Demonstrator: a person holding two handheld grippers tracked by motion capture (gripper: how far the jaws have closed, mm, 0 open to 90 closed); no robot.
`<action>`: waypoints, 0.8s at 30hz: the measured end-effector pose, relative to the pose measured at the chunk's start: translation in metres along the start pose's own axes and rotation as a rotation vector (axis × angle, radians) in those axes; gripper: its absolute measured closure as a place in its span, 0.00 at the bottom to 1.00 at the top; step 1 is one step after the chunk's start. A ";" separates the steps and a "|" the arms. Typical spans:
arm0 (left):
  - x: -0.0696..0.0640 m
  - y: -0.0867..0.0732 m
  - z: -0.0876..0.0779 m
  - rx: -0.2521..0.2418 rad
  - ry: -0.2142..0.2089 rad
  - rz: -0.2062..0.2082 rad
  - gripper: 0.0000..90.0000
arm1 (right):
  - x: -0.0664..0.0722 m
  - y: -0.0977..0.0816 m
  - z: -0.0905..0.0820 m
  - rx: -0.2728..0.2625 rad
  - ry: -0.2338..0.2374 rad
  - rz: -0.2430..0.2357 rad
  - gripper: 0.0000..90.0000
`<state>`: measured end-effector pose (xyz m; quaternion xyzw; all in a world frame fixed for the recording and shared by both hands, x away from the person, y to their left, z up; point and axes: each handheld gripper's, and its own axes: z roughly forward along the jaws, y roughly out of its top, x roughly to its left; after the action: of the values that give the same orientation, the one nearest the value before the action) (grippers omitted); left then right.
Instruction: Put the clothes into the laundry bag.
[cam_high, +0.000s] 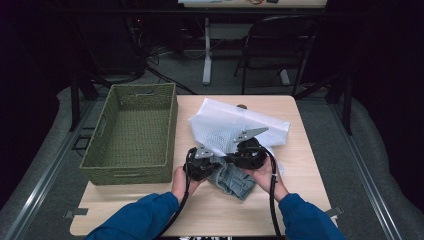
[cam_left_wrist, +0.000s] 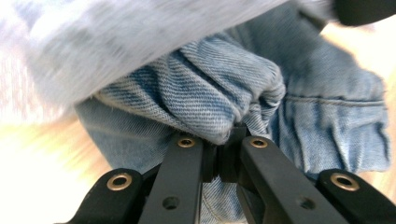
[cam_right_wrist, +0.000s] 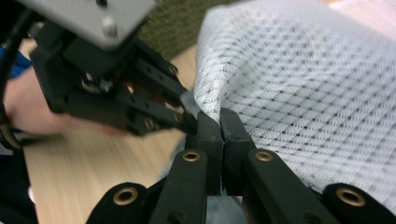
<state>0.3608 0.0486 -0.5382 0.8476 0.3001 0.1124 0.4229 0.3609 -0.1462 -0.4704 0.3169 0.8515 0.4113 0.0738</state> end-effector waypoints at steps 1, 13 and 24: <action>-0.002 0.002 -0.002 -0.009 0.000 0.008 0.99 | 0.002 0.002 -0.001 -0.009 0.004 -0.010 0.99; 0.008 0.005 -0.004 -0.012 0.006 0.032 0.97 | -0.008 -0.010 0.005 0.104 -0.015 0.057 0.99; 0.013 -0.009 -0.014 0.126 0.013 -0.107 0.36 | -0.015 -0.018 0.018 0.139 -0.026 0.063 0.99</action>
<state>0.3608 0.0699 -0.5372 0.8546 0.3542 0.0761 0.3721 0.3710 -0.1519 -0.4970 0.3531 0.8666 0.3491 0.0495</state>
